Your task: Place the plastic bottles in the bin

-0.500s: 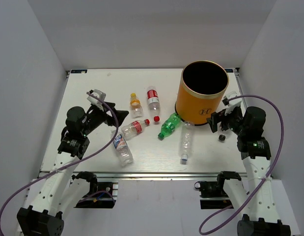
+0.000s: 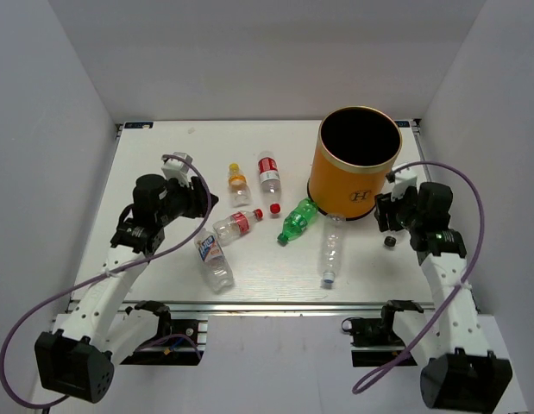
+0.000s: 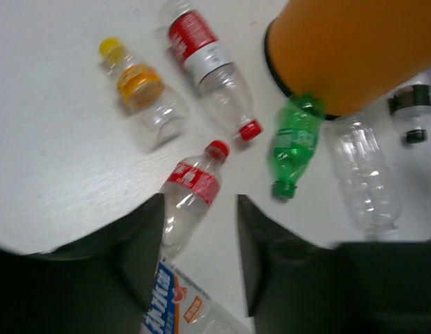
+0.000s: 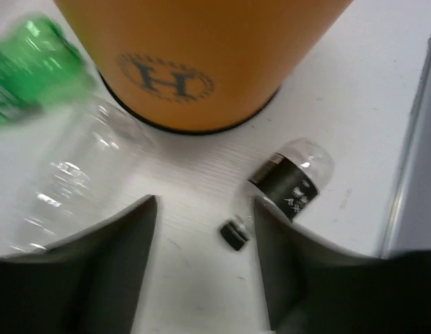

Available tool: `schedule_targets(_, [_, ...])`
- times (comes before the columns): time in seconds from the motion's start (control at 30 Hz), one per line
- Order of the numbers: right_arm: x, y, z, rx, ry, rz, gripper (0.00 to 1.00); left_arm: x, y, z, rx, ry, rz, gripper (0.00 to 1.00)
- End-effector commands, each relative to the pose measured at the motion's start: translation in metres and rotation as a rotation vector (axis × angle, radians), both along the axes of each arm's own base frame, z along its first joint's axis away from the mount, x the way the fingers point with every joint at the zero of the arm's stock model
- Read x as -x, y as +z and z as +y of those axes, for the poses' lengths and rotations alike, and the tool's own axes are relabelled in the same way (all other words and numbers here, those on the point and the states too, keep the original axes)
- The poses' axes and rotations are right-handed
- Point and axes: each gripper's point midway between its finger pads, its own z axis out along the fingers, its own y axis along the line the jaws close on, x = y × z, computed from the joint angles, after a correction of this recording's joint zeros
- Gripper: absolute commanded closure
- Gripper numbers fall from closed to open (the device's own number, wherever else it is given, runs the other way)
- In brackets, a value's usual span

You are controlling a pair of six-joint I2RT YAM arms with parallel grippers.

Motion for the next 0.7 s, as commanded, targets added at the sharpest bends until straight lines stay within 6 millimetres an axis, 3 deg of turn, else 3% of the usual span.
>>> schedule_targets(0.0, [-0.013,-0.018,-0.021,0.08,-0.076,0.053,0.29,-0.001,-0.026,0.027,-0.052,0.182,0.15,0.39])
schedule_targets(0.03, [-0.016,-0.031,-0.03,0.119,-0.1,0.099,0.12,-0.003,-0.029,0.029,-0.061,0.196,0.157,0.26])
schedule_targets(0.17, [-0.024,-0.055,-0.056,0.198,-0.197,0.146,0.1,-0.003,-0.037,0.036,-0.073,0.243,0.188,0.18])
schedule_targets(0.2, [-0.023,-0.062,-0.061,0.205,-0.217,0.17,0.1,-0.005,-0.04,0.037,-0.074,0.256,0.201,0.07])
schedule_targets(0.23, [-0.021,-0.068,-0.065,0.207,-0.233,0.184,0.1,-0.003,-0.042,0.038,-0.078,0.256,0.211,0.04])
schedule_targets(0.3, [-0.023,-0.069,-0.075,0.232,-0.276,0.168,0.1,-0.004,-0.05,0.036,-0.072,0.267,0.261,0.01])
schedule_targets(0.43, [-0.016,-0.095,-0.096,0.248,-0.331,0.238,0.1,-0.004,-0.05,0.035,-0.055,0.279,0.292,0.01])
schedule_targets(0.47, [-0.015,-0.112,-0.098,0.241,-0.341,0.304,0.1,-0.004,-0.05,0.035,-0.055,0.279,0.293,0.01])
schedule_targets(0.53, [-0.022,-0.111,-0.105,0.221,-0.366,0.302,0.1,-0.002,-0.047,0.033,-0.038,0.276,0.289,0.01])
schedule_targets(0.67, [-0.035,-0.113,-0.092,0.103,-0.313,0.323,0.1,0.0,-0.041,0.024,-0.017,0.232,0.274,0.01])
